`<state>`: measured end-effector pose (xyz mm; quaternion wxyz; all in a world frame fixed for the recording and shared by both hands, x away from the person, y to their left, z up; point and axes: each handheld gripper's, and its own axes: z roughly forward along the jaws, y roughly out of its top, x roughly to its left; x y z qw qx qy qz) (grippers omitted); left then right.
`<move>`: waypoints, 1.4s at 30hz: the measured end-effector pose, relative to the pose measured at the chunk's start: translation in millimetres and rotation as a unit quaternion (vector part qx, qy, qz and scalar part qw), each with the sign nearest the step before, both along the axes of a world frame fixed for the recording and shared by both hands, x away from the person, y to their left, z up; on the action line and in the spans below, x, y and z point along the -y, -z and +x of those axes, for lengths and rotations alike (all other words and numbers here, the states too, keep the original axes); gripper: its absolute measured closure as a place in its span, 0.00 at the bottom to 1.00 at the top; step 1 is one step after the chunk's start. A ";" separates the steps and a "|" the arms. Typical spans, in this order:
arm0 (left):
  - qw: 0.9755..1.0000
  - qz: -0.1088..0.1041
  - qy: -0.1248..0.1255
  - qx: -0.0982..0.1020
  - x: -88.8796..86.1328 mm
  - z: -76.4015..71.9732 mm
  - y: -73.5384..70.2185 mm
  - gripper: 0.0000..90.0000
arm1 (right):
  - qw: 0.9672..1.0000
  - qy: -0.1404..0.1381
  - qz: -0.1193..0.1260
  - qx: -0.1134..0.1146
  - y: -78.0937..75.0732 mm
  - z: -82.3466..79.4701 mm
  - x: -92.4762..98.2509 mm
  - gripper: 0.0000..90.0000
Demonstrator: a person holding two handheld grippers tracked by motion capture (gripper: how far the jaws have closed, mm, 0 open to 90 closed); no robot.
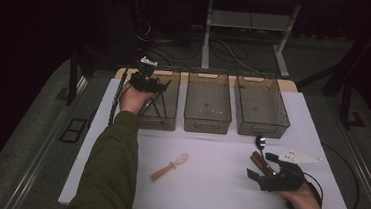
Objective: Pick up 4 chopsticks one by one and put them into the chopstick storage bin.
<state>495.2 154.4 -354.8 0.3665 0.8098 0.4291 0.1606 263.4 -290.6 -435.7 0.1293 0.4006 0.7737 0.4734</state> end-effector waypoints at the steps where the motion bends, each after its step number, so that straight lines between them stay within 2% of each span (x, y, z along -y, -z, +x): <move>1: 1.000 0.003 0.006 0.002 0.6 -2.6 -1.9 0.46 | 1.000 0.001 0.000 -0.001 0.0 -0.1 -0.1 0.03; 10: 0.999 -0.008 0.040 0.015 9.2 -33.3 -14.2 0.34 | 1.000 0.002 -0.002 -0.002 0.1 0.3 1.1 0.03; 13: 0.999 -0.016 0.046 0.019 11.7 -43.5 -14.3 0.31 | 1.000 0.002 -0.005 -0.002 0.7 0.8 0.7 0.03; 15: 0.998 -0.015 0.055 0.013 13.1 -51.4 -13.8 0.28 | 1.000 0.002 -0.004 -0.001 0.6 0.7 0.8 0.03; 20: 0.997 -0.020 0.069 0.020 14.4 -70.4 -11.6 0.22 | 1.000 0.001 -0.006 0.000 0.5 0.7 1.0 0.03; 25: 0.996 -0.019 0.081 0.026 15.5 -90.9 -7.3 0.16 | 1.000 -0.001 -0.009 0.001 0.8 0.8 0.8 0.03; 34: 0.993 -0.035 0.107 0.036 14.8 -129.7 7.2 0.13 | 1.000 0.002 -0.008 -0.001 -0.3 -0.1 1.1 0.03; 40: 0.991 -0.054 0.113 0.047 8.6 -152.1 20.1 0.12 | 1.000 0.003 -0.010 0.003 -0.3 0.8 2.6 0.03; 42: 0.991 -0.053 0.116 0.049 6.9 -158.1 22.5 0.11 | 1.000 0.004 -0.009 0.002 -0.4 1.1 2.9 0.03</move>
